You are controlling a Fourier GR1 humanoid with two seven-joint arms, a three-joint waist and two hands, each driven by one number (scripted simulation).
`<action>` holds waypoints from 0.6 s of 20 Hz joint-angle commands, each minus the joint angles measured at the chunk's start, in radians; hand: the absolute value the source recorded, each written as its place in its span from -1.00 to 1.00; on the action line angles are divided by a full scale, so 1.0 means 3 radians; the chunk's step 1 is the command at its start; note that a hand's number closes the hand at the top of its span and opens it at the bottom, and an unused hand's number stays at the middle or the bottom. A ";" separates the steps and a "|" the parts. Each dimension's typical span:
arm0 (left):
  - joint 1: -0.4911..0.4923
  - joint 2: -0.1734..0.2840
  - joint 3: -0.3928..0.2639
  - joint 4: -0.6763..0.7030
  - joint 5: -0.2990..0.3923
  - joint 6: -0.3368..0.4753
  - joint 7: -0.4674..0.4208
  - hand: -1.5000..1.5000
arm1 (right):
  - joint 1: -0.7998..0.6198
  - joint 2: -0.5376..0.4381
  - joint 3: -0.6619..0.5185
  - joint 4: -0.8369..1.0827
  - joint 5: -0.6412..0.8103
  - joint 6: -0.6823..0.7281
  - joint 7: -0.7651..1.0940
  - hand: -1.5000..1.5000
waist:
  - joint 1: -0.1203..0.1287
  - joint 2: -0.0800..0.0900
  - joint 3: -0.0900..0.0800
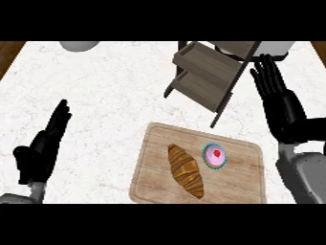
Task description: Pick the croissant from the cutting board and place it in the tiered basket
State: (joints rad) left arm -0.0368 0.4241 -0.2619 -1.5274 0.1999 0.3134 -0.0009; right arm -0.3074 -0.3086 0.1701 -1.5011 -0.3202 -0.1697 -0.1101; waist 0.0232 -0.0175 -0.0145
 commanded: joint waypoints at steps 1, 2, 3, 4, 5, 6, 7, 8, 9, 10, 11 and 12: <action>-0.0151 -0.0051 -0.0020 0.0095 -0.0127 0.0002 -0.0079 0.00 | -0.0142 0.0084 0.0300 -0.0202 -0.0019 0.0349 0.0027 1.00 | -0.0071 0.0057 0.0047; -0.0174 0.0075 -0.0030 0.0073 -0.0216 -0.0033 -0.0174 0.00 | -0.0206 0.0216 0.0613 -0.0301 -0.0002 0.0517 0.0001 1.00 | -0.0025 0.0053 0.0046; -0.0280 0.0144 -0.0065 -0.0042 -0.0278 -0.0065 -0.0172 0.00 | -0.0346 0.0298 0.0791 -0.0357 -0.0055 0.0716 -0.0040 1.00 | 0.0066 0.0048 0.0050; -0.0377 0.0166 -0.0174 -0.0108 -0.0382 -0.0094 -0.0159 0.00 | -0.0478 0.0388 0.1008 -0.0411 -0.0102 0.0904 0.0007 1.00 | 0.0146 0.0046 0.0054; -0.0387 0.0229 -0.0223 -0.0199 -0.0444 -0.0154 -0.0241 0.00 | -0.0558 0.0435 0.1189 -0.0498 -0.0154 0.1111 0.0014 1.00 | 0.0231 0.0019 0.0056; -0.0471 0.0292 -0.0222 -0.0146 -0.0502 -0.0213 -0.0333 0.00 | -0.0655 0.0591 0.1419 -0.0572 -0.0205 0.1272 -0.0004 1.00 | 0.0276 0.0039 0.0050; -0.0362 0.0282 -0.0187 -0.0090 -0.0449 -0.0165 -0.0205 0.00 | -0.0730 -0.0370 0.1045 -0.0304 0.1050 0.0544 0.0191 1.00 | -0.0081 -0.0102 -0.0020; -0.0385 0.0320 -0.0219 -0.0102 -0.0537 -0.0184 -0.0287 0.00 | -0.0555 0.0211 0.1250 -0.0185 0.1023 0.0039 0.0497 1.00 | -0.0059 0.0005 0.0024; -0.0340 0.0361 -0.0223 -0.0259 -0.0539 -0.0205 -0.0260 0.00 | -0.0341 0.0591 0.1388 -0.0064 0.0870 -0.0119 0.0632 1.00 | -0.0011 0.0029 0.0041; -0.0380 0.0395 -0.0173 -0.0201 -0.0523 -0.0274 -0.0288 0.00 | -0.0310 0.0791 0.1420 -0.0012 0.0736 -0.0086 0.0603 -1.00 | -0.0031 0.0052 0.0045; -0.0318 0.0354 -0.0171 -0.0204 -0.0559 -0.0242 -0.0321 0.00 | -0.0359 0.0996 0.1531 0.0055 0.0834 -0.0183 0.0498 -1.00 | -0.0027 0.0056 0.0047; -0.0247 0.0353 -0.0145 -0.0387 -0.0593 -0.0238 -0.0270 0.00 | -0.0425 0.1003 0.1385 0.0154 0.0728 -0.0020 0.0314 -1.00 | -0.0031 0.0057 0.0049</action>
State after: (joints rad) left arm -0.1308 0.5160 -0.3115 -1.5885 0.0525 0.2538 -0.0777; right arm -0.4292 -0.1220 0.5461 -1.5249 -0.1321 -0.1283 -0.0035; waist 0.0229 -0.0081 -0.0029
